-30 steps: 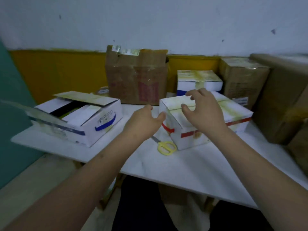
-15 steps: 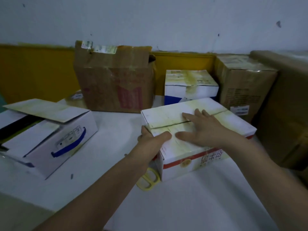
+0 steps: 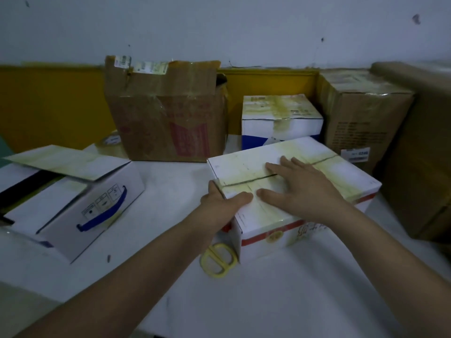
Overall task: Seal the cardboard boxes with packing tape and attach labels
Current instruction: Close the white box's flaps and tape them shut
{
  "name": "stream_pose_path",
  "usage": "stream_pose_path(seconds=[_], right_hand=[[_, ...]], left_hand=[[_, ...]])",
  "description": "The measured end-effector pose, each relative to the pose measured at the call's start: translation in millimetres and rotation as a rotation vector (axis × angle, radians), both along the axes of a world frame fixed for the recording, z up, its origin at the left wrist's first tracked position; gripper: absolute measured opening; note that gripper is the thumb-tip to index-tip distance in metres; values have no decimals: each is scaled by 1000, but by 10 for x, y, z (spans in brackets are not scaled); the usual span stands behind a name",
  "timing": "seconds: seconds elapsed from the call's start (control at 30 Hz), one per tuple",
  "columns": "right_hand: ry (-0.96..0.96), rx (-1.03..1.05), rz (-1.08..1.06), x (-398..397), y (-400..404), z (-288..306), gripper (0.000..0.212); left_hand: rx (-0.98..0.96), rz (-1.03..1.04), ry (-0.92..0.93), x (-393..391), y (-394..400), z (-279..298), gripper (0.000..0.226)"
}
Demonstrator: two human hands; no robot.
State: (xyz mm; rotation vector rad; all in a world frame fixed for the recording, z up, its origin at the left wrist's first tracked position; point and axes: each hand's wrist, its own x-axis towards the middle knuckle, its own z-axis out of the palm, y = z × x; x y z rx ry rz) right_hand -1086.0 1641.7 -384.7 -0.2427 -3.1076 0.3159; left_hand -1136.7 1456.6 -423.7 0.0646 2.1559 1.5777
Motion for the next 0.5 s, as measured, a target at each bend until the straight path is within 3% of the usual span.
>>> stream_pose_path(seconds=[0.07, 0.13, 0.2, 0.27, 0.37, 0.5], right_hand=[[140, -125, -43, 85, -112, 22, 63], [395, -320, -80, 159, -370, 4, 45], [673, -321, 55, 237, -835, -20, 32], [769, -296, 302, 292, -1359, -63, 26], [668, -444, 580, 257, -1996, -284, 22], [243, -856, 486, 134, -2512, -554, 16]], left_hand=[[-68, -18, 70, 96, -129, 151, 97], [-72, 86, 277, 142, -349, 273, 52], [-64, 214, 526, 254, -718, 382, 11], [-64, 322, 668, 401, -1175, 393, 19], [-94, 550, 648, 741, -1844, 295, 17], [-53, 911, 418, 1092, -2471, -53, 14]])
